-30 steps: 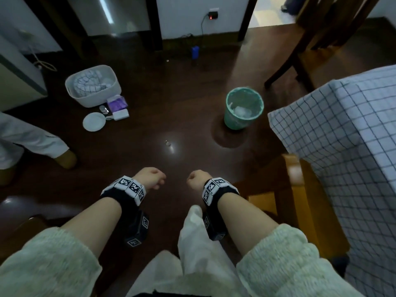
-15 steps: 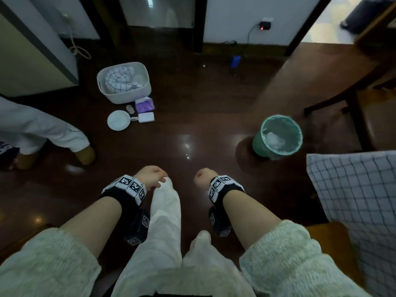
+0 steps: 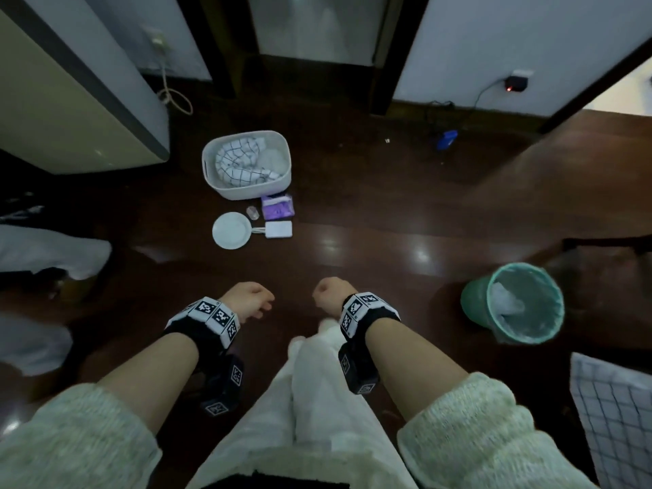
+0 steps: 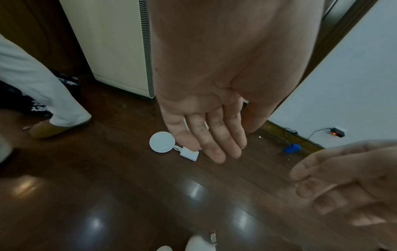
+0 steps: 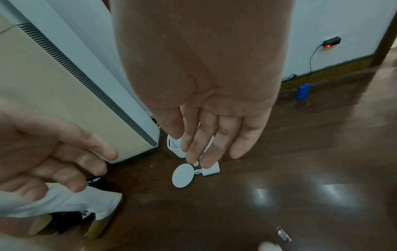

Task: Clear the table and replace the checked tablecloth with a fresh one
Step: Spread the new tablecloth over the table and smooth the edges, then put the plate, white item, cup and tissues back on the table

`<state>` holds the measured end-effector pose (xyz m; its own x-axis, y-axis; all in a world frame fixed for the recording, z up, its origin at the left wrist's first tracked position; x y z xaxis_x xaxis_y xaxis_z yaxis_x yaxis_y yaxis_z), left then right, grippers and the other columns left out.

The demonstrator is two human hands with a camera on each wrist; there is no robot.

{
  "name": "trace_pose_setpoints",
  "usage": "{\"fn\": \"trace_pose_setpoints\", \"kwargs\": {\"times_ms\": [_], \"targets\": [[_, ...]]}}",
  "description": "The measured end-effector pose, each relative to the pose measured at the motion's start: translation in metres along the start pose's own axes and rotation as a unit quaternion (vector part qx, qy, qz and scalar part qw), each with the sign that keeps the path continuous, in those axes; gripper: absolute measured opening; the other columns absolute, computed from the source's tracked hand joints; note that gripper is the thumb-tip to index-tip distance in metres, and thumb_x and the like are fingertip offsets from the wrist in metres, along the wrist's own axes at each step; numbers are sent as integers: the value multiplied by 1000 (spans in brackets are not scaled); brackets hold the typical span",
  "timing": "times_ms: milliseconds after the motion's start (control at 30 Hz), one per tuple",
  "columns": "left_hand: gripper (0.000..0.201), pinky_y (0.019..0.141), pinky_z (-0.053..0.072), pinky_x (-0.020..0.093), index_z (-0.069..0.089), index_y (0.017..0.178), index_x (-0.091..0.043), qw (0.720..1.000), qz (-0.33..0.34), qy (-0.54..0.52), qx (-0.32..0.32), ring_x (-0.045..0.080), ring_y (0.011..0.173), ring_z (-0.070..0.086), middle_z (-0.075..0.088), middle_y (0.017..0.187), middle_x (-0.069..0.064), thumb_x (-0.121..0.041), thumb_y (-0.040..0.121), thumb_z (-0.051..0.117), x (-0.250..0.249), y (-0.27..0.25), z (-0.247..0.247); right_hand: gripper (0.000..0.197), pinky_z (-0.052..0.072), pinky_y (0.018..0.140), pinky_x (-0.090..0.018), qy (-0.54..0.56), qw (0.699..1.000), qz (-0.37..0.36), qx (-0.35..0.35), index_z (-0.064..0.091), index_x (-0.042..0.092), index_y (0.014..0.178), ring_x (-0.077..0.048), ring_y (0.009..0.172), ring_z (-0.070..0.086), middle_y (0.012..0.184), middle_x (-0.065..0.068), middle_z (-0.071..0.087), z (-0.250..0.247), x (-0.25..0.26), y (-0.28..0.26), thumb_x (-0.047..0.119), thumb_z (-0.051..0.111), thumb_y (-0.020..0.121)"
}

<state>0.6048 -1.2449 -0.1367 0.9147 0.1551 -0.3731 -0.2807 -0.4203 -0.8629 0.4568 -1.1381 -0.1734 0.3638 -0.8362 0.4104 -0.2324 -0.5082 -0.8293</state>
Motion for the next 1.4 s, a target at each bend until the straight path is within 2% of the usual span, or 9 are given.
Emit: {"fn": "trace_pose_setpoints", "kwargs": {"times_ms": [100,200,300,367,567,867,1100,1300,1400], "targets": [[16,68,44,27,64,92,-15,999,-14,-35,0,15,71,58,65,90,2,-19,96,49,-13,25,-26,26,51,89,-35,6,1000,19,15,67,13,108,-27,101,62,114,-10,67,-24,13,30,19,46,94],[17,80,51,36,63,82,-16,997,-23,-78,-8,21,75,60,64,82,4,-16,95,52,-30,53,-58,31,46,73,-31,-39,998,46,17,67,9,103,-28,85,59,97,-11,63,-53,29,66,25,43,95],[14,56,43,24,63,87,-14,995,-35,-92,-27,15,67,57,63,79,1,-18,95,52,-50,73,-93,22,39,68,-26,-77,996,42,22,63,13,82,-26,77,53,84,-7,57,-81,54,101,26,48,92],[14,57,39,23,63,88,-16,993,-43,-102,-36,14,65,56,64,80,-1,-19,96,52,-61,87,-116,20,38,69,-25,-73,996,33,29,58,16,74,-25,80,53,86,-7,57,-93,74,121,20,48,91],[16,60,40,25,63,85,-18,990,-56,-126,-36,14,65,56,65,82,0,-19,95,51,-71,131,-168,29,46,83,-28,-57,998,27,32,65,10,113,-28,107,62,115,-10,66,-111,121,163,20,43,95],[14,44,39,11,64,97,-5,996,-44,-81,-14,10,67,55,64,87,9,-11,95,51,-33,201,-235,32,46,82,-28,-37,995,86,29,64,7,113,-28,108,61,117,-13,66,-71,152,212,16,39,96],[15,81,49,35,64,82,-12,999,-29,37,22,22,83,61,65,80,4,-14,93,54,23,309,-274,28,41,85,-26,-62,995,60,39,63,16,114,-26,114,57,122,-9,62,-16,171,289,21,43,95],[14,56,39,24,63,102,-10,999,-35,-27,5,13,65,56,61,77,-2,-19,94,55,55,433,-273,28,42,88,-28,-153,988,16,10,61,18,119,-25,115,57,122,-4,62,18,138,406,22,51,93],[12,58,36,24,61,99,-16,999,-18,-45,-15,12,68,57,65,84,-3,-25,93,56,76,504,-268,34,43,92,-33,-180,984,10,19,54,18,126,-29,117,55,127,-7,58,35,114,472,27,52,93]]}}
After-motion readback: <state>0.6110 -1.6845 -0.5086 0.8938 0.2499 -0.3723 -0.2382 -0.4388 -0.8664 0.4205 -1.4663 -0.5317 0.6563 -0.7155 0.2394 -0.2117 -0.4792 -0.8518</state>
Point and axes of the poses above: each hand's wrist, its own y-axis towards the middle knuckle, its own z-axis out of the palm, x = y × z, the point moved 6 cm from there along y, towards the middle knuckle
